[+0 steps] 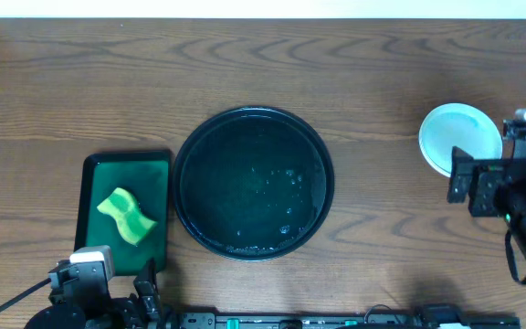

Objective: Clean dirty plates on tray and stack at the side

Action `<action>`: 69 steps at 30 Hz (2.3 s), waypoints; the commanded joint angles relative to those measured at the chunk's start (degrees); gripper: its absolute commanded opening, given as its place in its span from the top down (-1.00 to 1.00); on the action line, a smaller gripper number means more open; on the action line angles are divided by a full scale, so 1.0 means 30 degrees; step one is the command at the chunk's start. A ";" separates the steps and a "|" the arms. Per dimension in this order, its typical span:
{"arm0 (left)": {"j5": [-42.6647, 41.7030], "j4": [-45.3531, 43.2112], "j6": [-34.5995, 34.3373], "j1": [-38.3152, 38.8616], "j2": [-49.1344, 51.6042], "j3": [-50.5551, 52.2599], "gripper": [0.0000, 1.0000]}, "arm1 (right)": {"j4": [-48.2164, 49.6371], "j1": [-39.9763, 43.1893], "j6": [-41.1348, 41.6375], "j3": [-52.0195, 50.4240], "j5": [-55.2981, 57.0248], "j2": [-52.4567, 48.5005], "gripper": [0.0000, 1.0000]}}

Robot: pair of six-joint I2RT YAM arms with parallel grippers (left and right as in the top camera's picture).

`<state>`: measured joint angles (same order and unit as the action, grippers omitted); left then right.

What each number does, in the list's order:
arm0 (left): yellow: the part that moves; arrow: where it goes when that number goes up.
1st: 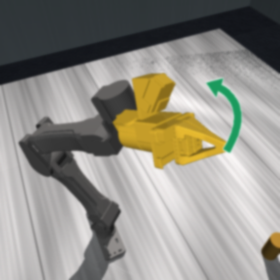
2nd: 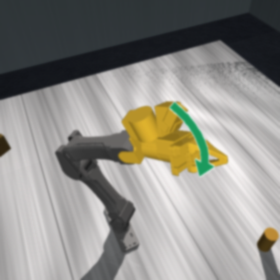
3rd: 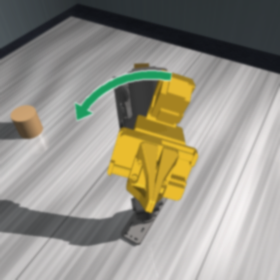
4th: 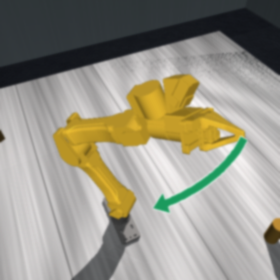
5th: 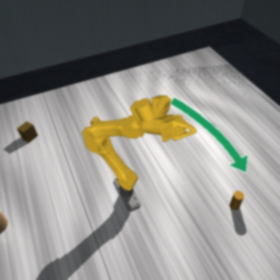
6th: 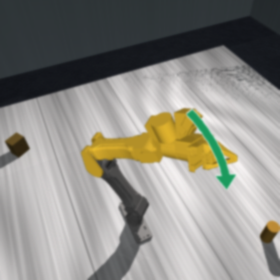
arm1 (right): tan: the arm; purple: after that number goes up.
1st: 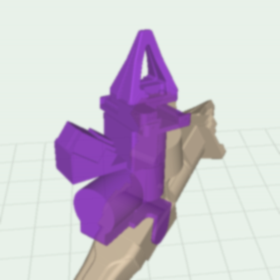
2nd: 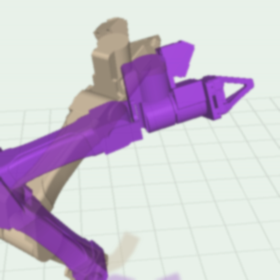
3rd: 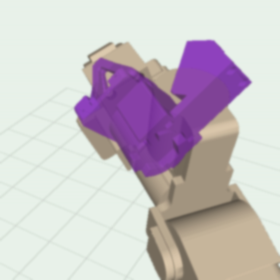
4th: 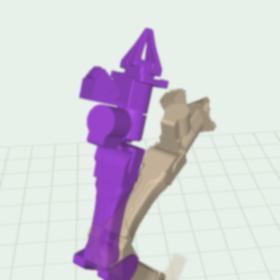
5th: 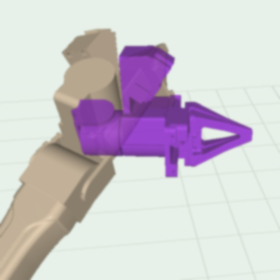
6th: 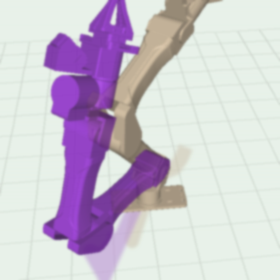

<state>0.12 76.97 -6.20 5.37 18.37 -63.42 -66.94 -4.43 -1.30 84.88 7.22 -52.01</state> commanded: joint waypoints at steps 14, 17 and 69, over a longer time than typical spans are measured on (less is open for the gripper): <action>-0.0087 0.0051 -0.0175 0.0058 -0.0066 -0.0029 -0.79 | 1.5875 -0.0109 1.0010 -1.3617 -0.1224 1.0622 -0.99; -0.0087 0.0051 -0.0168 0.0058 -0.0066 -0.0029 -0.79 | 1.8637 0.0080 1.1256 -1.6648 -0.1224 1.2298 -0.99; -0.0087 0.0058 -0.0168 0.0058 -0.0066 -0.0029 -0.79 | 2.1056 0.0583 1.1431 -2.8195 -0.0831 1.7245 -0.98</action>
<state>0.12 76.99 -6.20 5.37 18.35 -63.42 -3.42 -3.14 37.10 0.38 5.82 -0.62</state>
